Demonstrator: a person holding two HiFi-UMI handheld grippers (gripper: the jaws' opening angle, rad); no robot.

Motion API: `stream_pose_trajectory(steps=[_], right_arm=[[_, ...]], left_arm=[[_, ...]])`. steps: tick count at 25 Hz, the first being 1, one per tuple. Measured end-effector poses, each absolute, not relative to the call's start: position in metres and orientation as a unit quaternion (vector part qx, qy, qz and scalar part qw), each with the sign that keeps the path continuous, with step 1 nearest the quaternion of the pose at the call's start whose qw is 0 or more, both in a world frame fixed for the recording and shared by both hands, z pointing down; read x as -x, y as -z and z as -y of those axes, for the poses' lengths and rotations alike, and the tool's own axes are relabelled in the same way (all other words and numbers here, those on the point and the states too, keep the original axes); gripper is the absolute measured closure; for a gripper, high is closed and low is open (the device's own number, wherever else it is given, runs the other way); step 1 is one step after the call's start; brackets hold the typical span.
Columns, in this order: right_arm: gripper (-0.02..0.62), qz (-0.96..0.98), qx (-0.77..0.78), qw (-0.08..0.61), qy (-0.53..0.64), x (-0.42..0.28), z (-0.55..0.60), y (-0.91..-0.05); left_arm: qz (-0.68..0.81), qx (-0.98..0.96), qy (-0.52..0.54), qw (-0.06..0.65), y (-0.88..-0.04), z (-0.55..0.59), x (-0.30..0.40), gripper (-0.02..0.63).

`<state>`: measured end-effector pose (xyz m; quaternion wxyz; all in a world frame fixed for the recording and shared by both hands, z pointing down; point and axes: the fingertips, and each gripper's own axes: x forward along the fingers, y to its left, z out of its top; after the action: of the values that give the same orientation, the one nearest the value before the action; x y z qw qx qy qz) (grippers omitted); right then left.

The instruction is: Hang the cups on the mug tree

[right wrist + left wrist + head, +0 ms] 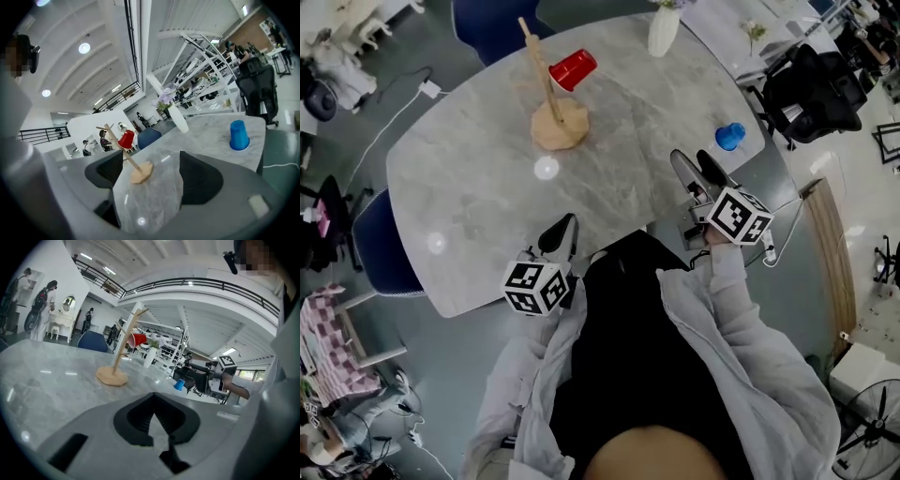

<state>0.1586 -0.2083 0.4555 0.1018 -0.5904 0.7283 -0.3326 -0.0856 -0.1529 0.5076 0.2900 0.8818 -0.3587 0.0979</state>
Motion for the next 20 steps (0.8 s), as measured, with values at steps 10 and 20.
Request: stream_pose_trajectory(steps=[10,20], right_arm=[[0.224,-0.684,0.675,0.064,0.27,-0.261,0.185,-0.465],[0.231,-0.678,0.7,-0.089,0.205,-0.362,0.216,-0.527]], left_arm=[[0.348,-0.886,-0.11,0.287,-0.51,0.159,0.032,0.609],[0.367,-0.877,-0.119,0.286,-0.513,0.189,-0.072,0.609]])
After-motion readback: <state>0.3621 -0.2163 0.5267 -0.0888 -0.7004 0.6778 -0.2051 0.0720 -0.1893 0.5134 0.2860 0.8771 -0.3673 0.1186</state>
